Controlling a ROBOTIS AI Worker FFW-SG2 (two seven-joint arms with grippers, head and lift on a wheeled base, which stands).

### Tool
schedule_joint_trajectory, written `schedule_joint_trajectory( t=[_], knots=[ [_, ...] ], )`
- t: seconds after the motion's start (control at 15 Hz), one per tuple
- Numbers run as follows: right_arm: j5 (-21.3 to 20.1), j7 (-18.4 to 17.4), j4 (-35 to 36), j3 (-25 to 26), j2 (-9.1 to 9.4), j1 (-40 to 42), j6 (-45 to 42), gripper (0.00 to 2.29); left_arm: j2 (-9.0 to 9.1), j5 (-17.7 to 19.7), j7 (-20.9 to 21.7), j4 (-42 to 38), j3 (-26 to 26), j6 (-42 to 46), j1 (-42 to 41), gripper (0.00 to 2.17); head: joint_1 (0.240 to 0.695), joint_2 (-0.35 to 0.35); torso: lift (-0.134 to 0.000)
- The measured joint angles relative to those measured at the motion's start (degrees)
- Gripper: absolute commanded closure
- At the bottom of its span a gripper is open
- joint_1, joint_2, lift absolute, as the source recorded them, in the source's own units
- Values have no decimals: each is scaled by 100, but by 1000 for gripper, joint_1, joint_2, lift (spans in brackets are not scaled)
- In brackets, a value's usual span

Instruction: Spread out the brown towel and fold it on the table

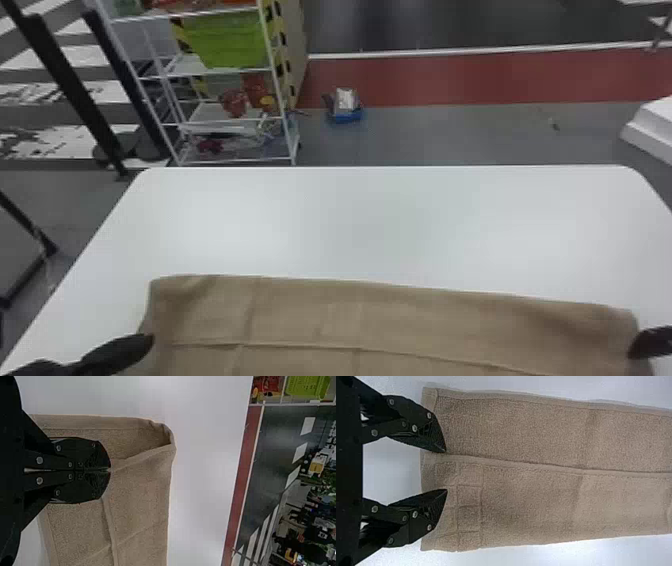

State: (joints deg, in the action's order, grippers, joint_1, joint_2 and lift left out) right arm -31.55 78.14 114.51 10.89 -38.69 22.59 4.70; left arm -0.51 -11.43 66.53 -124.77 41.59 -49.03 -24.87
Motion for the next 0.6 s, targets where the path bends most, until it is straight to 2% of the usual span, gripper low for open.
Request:
schedule_joint_trajectory(
  t=[0.27, 0.4, 0.53, 0.6],
  knots=[
    [13, 0, -64, -34, 16, -37, -17, 934, -13, 0, -3, 5, -2, 3, 8, 1312, 695, 130, -124],
    [60, 0, -63, -21, 19, -43, -16, 937, -22, 0, -3, 20, -2, 3, 19, 1312, 695, 133, -124],
    [130, 0, -54, 9, 16, -42, -13, 1116, -27, 0, 8, 31, -2, 3, 33, 1312, 695, 134, -124],
    [161, 0, -52, 19, 7, -30, -14, 1119, -25, 0, 8, 32, -1, 3, 35, 1312, 695, 134, -124]
  ],
)
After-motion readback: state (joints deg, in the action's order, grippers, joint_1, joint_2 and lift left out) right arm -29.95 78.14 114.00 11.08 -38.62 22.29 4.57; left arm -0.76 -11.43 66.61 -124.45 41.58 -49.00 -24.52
